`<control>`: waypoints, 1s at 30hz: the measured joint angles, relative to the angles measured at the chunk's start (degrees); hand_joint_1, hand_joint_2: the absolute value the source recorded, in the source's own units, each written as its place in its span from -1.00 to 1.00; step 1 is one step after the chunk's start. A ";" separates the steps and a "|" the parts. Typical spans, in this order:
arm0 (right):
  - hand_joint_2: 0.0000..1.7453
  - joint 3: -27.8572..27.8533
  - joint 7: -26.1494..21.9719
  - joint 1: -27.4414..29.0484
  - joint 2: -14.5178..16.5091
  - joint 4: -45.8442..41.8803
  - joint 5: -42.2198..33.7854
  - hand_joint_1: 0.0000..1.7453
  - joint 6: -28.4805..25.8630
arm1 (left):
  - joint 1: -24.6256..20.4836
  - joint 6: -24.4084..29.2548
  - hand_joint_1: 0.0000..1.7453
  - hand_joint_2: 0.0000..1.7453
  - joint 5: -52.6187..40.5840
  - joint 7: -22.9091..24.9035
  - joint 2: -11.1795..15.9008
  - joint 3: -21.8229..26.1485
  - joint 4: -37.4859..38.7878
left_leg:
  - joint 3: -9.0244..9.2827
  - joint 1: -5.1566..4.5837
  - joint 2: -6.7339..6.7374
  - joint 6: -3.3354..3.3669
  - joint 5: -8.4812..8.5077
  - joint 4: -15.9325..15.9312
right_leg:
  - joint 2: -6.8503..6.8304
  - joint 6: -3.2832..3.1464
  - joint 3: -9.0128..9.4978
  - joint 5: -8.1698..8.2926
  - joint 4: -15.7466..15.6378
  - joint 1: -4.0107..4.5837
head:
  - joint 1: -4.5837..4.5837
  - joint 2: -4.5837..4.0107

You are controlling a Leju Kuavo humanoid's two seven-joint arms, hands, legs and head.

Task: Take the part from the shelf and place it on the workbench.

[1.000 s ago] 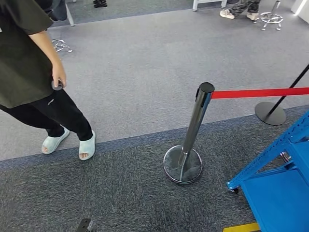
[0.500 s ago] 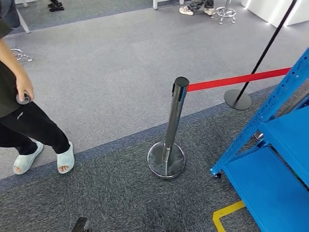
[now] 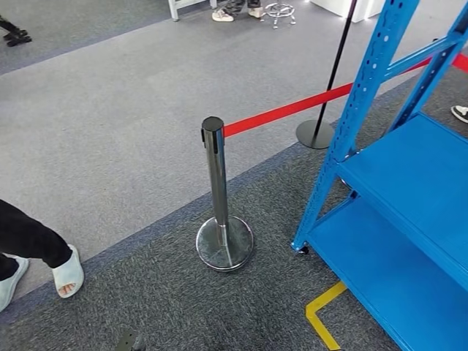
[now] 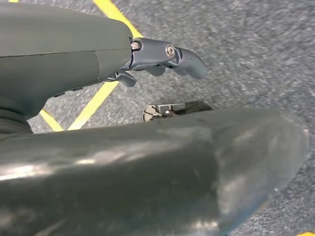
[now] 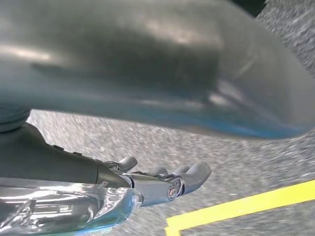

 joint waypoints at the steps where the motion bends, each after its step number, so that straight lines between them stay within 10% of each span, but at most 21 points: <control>1: -1.00 -0.36 0.13 0.03 -0.01 0.00 -0.26 -1.00 0.18 | -0.02 0.04 -1.00 -1.00 -0.12 -0.12 0.01 0.00 0.00 | 1.44 0.07 -0.73 0.14 2.47 -3.58 | 0.92 0.12 0.03 0.06 0.00 -0.06 | -0.01 0.00; 4: -1.00 -1.16 0.16 -0.16 -0.01 0.00 -0.83 -1.00 1.01 | -0.09 0.09 -1.00 -1.00 -0.68 -0.19 -0.02 -0.04 0.02 | 5.69 0.55 -5.43 0.51 6.48 -13.66 | 3.32 0.93 -0.40 0.28 0.13 -0.10 | 0.03 0.00; 7: -1.00 -1.87 0.15 0.10 -0.02 0.00 -1.26 -1.00 1.51 | -0.16 -0.01 -1.00 -1.00 -1.19 -0.28 -0.07 -0.17 0.02 | 6.12 0.50 -4.76 1.40 6.59 -14.97 | 5.11 2.20 -1.23 0.81 -0.36 -0.44 | 0.03 0.00; 11: -1.00 -3.03 0.10 0.05 -0.05 0.00 -2.43 -1.00 2.41 | 0.04 -0.54 -1.00 -1.00 -3.05 -2.29 0.07 -1.10 0.02 | 6.39 0.32 -1.16 2.76 6.93 -15.54 | -1.80 2.93 -5.53 -4.48 8.26 0.00 | 0.62 0.02; 14: -1.00 -3.37 0.00 -0.12 -0.05 0.00 -2.64 -1.00 2.29 | 0.35 -0.60 -1.00 -1.00 -3.86 -3.85 0.16 -1.81 0.02 | 6.56 0.04 1.75 2.93 6.71 -15.52 | -3.75 3.25 -9.12 -7.52 16.59 -0.10 | 0.73 0.01; 20: -1.00 -4.03 0.59 -0.24 -0.05 -0.01 -2.33 -1.00 1.62 | 0.14 1.35 -1.00 -1.00 -3.71 -1.48 0.22 -2.61 0.02 | 7.86 -0.47 5.48 1.62 5.64 -15.34 | -7.88 2.31 0.59 -0.67 0.09 0.10 | 0.58 0.00; 24: -1.00 -4.27 1.72 -0.18 -0.07 -0.02 -1.89 -1.00 0.86 | -0.30 3.40 -1.00 -1.00 -3.76 1.78 0.16 -2.70 0.02 | 7.59 -0.20 4.97 0.43 4.16 -13.94 | -5.34 0.75 0.21 -0.23 -0.01 -0.01 | 0.35 0.02; 28: -1.00 -4.31 1.87 -0.56 -0.09 -0.02 -1.87 -1.00 0.66 | -0.14 3.69 -1.00 -1.00 -3.78 2.50 0.11 -2.70 0.02 | 0.73 0.07 0.49 -0.08 -2.51 0.16 | -2.44 0.01 -0.14 0.13 -0.08 -0.21 | 0.08 0.00; 30: -1.00 -4.31 1.92 -0.48 -0.09 -0.02 -1.86 -1.00 0.66 | -0.05 3.70 -1.00 -1.00 -3.78 2.54 0.09 -2.70 0.02 | -0.31 0.10 0.16 0.04 -1.22 1.30 | -0.67 0.09 -0.18 0.23 -0.07 -0.23 | 0.08 0.01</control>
